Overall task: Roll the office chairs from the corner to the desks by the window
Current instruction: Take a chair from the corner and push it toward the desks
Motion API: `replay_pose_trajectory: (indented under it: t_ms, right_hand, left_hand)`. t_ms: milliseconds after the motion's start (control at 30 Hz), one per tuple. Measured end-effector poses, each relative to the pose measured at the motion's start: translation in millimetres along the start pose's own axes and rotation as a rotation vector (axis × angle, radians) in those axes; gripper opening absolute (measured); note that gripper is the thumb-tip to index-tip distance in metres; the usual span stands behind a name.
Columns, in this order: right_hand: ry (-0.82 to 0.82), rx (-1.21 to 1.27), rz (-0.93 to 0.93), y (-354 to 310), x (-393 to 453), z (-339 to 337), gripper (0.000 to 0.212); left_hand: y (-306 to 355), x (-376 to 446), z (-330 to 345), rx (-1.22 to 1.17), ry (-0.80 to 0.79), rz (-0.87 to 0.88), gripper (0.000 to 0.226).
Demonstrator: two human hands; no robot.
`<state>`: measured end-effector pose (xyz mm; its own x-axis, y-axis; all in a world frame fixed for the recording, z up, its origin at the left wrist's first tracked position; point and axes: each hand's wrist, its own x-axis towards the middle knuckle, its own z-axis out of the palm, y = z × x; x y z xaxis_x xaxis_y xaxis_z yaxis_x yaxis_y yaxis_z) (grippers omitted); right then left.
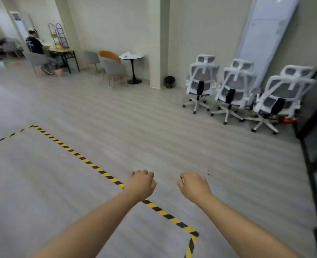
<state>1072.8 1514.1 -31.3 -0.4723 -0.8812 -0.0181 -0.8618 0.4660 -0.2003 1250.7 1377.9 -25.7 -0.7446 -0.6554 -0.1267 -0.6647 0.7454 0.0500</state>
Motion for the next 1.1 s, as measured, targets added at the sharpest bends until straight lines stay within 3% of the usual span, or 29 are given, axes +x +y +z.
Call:
replay_pose_trajectory:
  t_ms: [233, 533, 833, 1100]
  right_hand:
    - [0.010, -0.027, 0.205, 97, 115, -31, 0.033]
    - [0.017, -0.049, 0.331, 223, 283, -55, 0.037]
    - [-0.046, -0.103, 0.253, 367, 497, -98, 0.043]
    - [-0.040, -0.098, 0.196, 441, 702, -126, 0.043]
  left_hand:
    - [43, 183, -23, -0.003, -0.004, 0.204, 0.037]
    - [106, 416, -53, 0.042, -0.046, 0.317, 0.039]
    - [153, 657, -98, 0.070, -0.050, 0.284, 0.037]
    - [163, 857, -129, 0.033, -0.056, 0.283, 0.037]
